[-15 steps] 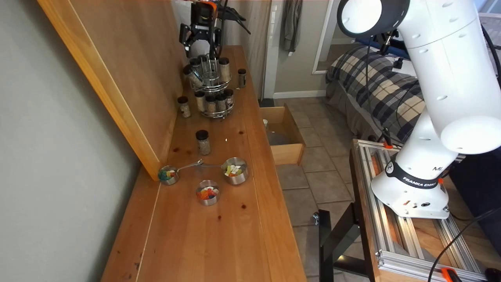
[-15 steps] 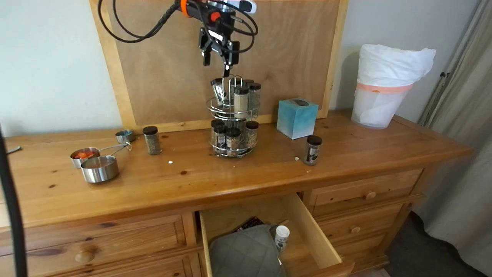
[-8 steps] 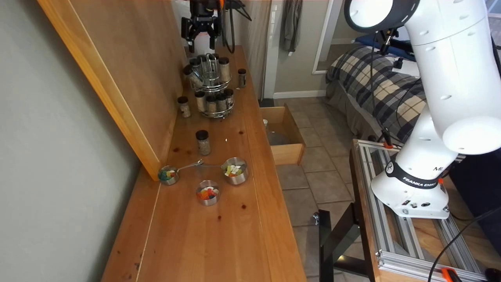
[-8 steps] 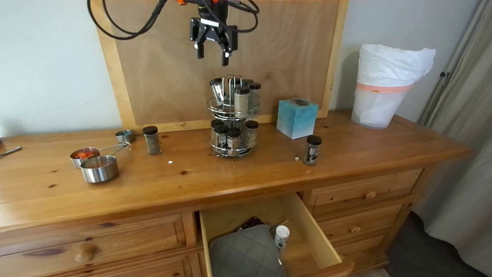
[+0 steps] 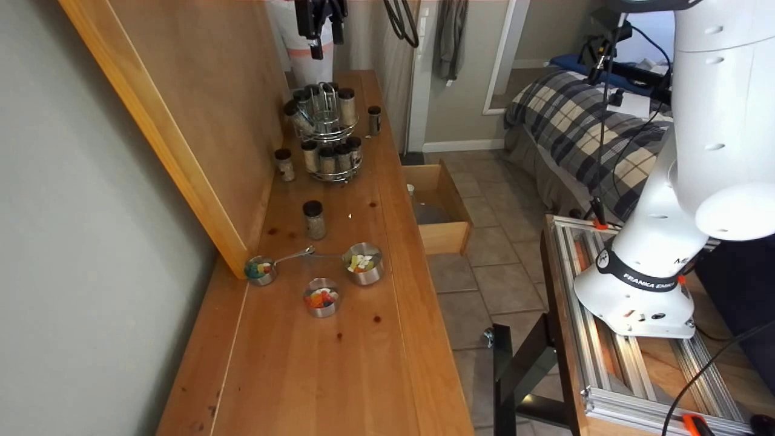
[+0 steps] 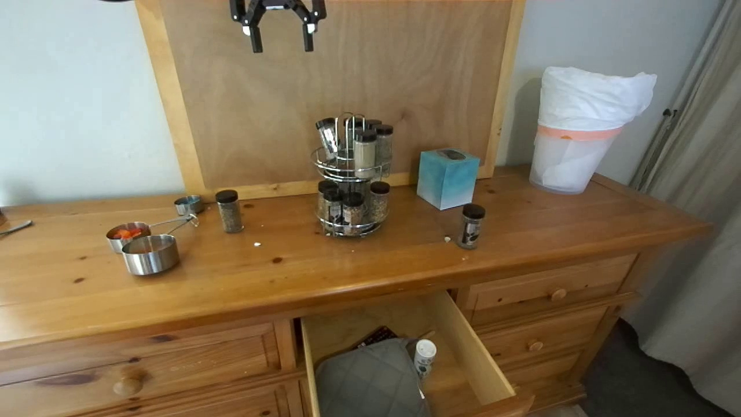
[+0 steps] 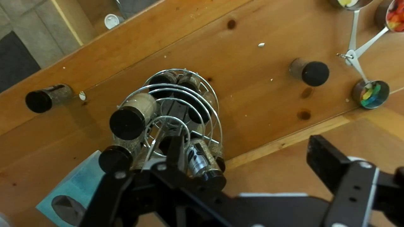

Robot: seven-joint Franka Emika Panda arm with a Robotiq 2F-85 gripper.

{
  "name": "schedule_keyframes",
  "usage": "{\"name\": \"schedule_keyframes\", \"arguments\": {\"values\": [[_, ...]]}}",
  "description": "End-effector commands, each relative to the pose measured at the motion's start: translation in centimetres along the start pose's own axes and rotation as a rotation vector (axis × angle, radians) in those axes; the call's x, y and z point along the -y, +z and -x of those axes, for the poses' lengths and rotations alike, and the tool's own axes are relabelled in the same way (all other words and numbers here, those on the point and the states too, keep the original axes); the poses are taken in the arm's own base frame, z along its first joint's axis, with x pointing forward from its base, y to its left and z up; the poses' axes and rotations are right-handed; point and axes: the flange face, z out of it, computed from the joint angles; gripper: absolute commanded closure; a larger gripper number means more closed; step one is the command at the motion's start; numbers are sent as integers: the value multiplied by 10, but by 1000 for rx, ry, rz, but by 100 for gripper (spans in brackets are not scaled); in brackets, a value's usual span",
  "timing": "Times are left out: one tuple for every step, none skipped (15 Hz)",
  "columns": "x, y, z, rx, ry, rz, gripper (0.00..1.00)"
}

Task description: Turn the spice rack to the right, twice

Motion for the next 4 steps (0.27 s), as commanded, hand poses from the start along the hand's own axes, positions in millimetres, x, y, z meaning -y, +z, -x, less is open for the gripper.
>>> {"name": "schedule_keyframes", "arguments": {"values": [[1, 0, 1, 3, -18, -2, 0], [1, 0, 2, 6, -27, -2, 0], [0, 2, 2, 10, -32, -3, 0], [-1, 4, 2, 13, -35, -3, 0]]}}
